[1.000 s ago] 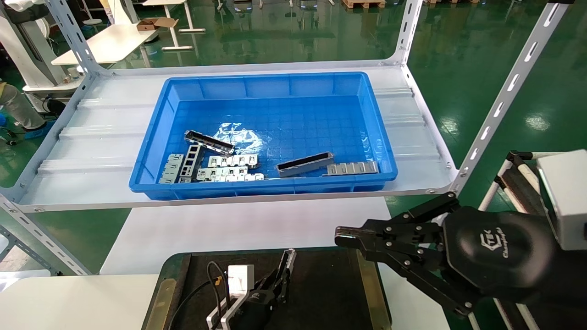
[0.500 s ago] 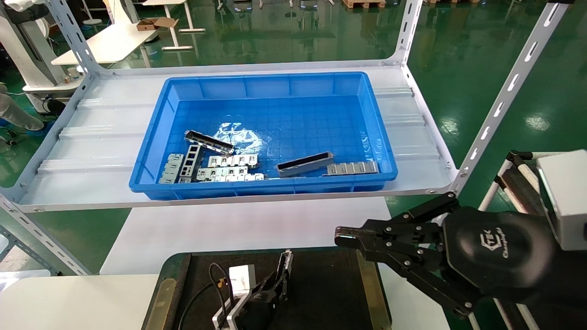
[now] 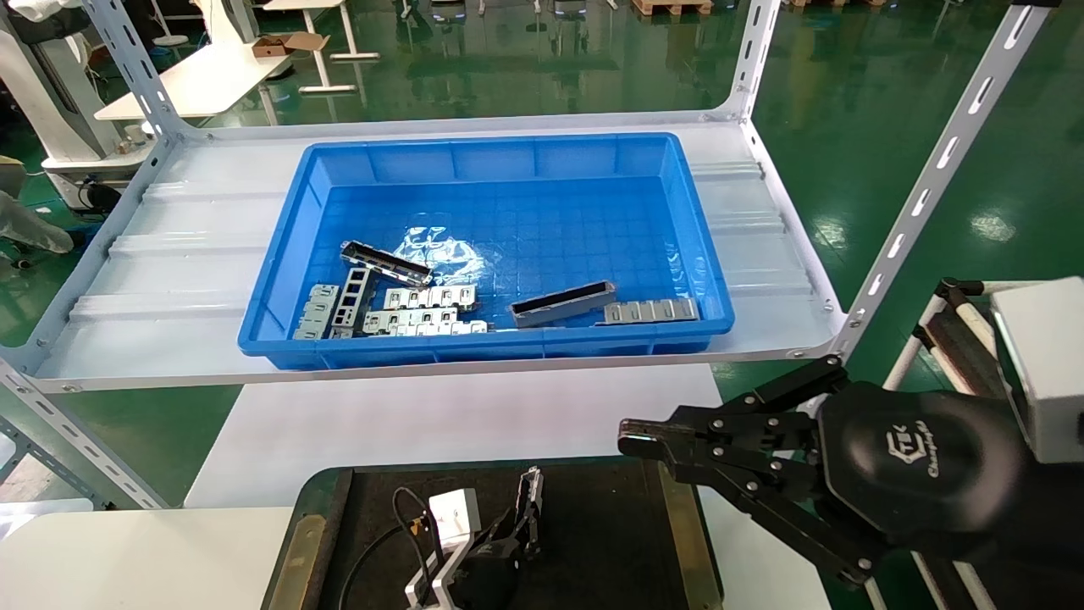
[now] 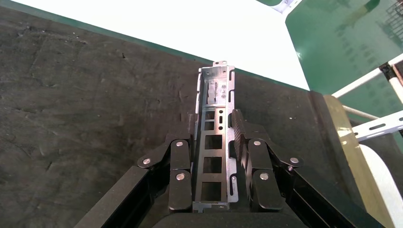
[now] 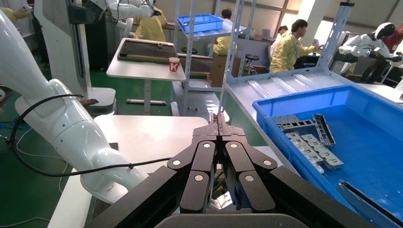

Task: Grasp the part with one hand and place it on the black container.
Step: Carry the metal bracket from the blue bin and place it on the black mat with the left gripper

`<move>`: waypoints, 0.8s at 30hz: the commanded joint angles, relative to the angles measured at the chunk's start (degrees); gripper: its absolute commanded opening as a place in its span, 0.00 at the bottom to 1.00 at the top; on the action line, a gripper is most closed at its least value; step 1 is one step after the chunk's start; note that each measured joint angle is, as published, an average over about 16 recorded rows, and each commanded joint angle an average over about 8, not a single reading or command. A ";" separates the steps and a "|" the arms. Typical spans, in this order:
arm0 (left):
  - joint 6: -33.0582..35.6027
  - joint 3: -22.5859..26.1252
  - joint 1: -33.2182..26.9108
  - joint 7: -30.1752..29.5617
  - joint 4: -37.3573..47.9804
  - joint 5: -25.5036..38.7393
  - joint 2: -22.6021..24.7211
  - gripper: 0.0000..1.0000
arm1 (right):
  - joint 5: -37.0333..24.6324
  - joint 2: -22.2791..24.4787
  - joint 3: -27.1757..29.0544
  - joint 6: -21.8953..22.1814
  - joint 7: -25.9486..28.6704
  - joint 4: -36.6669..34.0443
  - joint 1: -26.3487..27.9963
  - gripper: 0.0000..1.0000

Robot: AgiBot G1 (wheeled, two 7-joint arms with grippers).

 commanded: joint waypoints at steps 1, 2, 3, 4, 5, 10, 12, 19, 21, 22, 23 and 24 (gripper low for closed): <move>-1.58 1.40 -0.58 1.00 -1.12 -2.64 -0.09 0.00 | 0.00 0.00 0.00 0.00 0.00 0.00 0.00 0.00; -2.19 1.89 -0.80 1.31 -1.50 -3.68 -0.11 0.00 | 0.00 0.00 0.00 0.00 0.00 0.00 0.00 0.00; -2.74 2.32 -1.00 1.58 -1.82 -4.63 -0.12 0.00 | 0.00 0.00 0.00 0.00 0.00 0.00 0.00 0.00; -3.27 2.73 -1.19 1.78 -2.12 -5.56 -0.12 0.00 | 0.00 0.00 0.00 0.00 0.00 0.00 0.00 0.00; -3.75 3.11 -1.38 1.94 -2.37 -6.45 -0.12 0.00 | 0.00 0.00 0.00 0.00 0.00 0.00 0.00 0.00; -5.38 4.70 -2.24 2.20 -2.98 -9.72 -0.05 0.00 | 0.00 0.00 0.00 0.00 0.00 0.00 0.00 0.00; -5.70 5.24 -2.50 2.09 -3.04 -10.36 -0.02 0.00 | 0.00 0.00 0.00 0.00 0.00 0.00 0.00 0.02; -5.95 6.71 -2.73 0.91 -2.93 -10.25 -0.09 0.73 | 0.00 0.00 0.00 0.00 0.00 0.00 0.00 0.81; -5.97 7.01 -2.73 0.49 -2.81 -9.97 -0.11 0.94 | 0.00 0.00 0.00 0.00 0.00 0.00 0.00 0.98; -6.00 7.15 -2.74 0.27 -2.75 -9.82 -0.12 1.00 | 0.00 0.00 0.00 0.00 0.00 0.00 0.00 1.00; -6.04 7.28 -2.76 0.05 -2.70 -9.69 -0.12 1.00 | 0.00 0.00 0.00 0.00 0.00 0.00 0.00 1.00; -6.09 7.39 -2.79 -0.16 -2.69 -9.56 -0.12 1.00 | 0.00 0.00 0.00 0.00 0.00 0.00 0.00 1.00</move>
